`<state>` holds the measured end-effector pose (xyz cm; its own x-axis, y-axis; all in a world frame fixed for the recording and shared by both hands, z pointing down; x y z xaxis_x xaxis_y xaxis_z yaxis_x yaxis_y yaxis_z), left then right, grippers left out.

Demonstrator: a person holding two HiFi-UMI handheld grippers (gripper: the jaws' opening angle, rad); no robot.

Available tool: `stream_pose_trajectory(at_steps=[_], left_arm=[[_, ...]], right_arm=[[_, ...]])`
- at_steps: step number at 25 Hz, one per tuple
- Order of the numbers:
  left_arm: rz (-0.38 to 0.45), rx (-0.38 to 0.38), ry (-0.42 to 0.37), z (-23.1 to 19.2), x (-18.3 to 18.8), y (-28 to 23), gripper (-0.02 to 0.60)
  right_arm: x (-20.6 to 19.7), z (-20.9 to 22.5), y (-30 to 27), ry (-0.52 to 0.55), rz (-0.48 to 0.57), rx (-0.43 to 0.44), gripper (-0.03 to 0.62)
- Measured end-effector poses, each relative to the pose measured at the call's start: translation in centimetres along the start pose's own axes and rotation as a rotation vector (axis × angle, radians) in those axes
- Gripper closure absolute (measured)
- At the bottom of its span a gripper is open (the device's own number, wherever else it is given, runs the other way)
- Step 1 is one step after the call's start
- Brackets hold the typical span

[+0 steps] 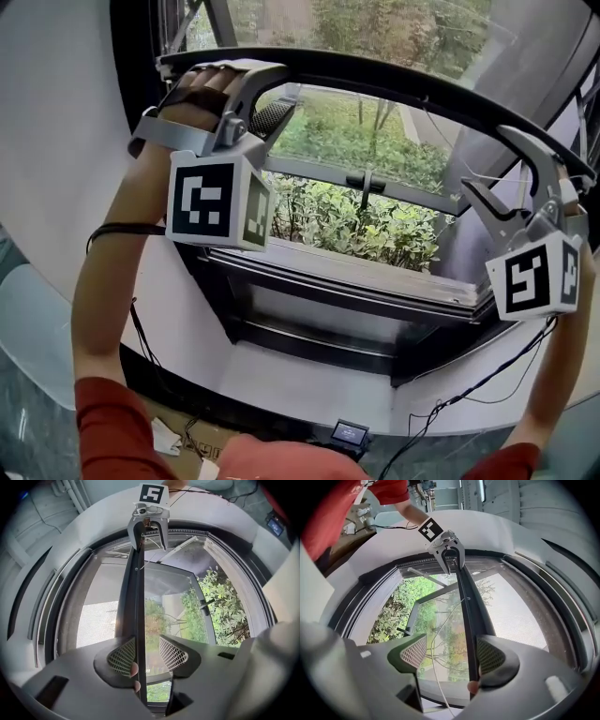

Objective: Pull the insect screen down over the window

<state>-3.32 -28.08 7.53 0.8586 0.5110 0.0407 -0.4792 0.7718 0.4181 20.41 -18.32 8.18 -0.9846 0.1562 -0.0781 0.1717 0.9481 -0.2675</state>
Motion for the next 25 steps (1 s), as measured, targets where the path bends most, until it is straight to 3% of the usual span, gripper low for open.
stream_pose_trajectory(at_steps=[6,25], left_arm=[[-0.005,0.007,0.015,1.2,0.0,0.7,0.423],[-0.01,-0.117,0.021,6.5,0.5,4.1,0.42]], right_arm=[[0.3,-1.2,-0.3,-0.036,0.02,-0.002,0.266],[0.1,-7.0,-0.8,-0.176,0.074,0.119,0.267]])
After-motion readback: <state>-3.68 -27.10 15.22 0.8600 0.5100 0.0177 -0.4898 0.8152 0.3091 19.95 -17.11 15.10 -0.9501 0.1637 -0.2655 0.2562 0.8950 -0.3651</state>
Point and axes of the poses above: the fingertips, and each gripper's own axes: y backward along the fingers, z to its right, x out of its top, the point moved 7 cm from there along y, backward along the fingers, and after that the axes turned 14 degrees about x, right-handed, at the moved point
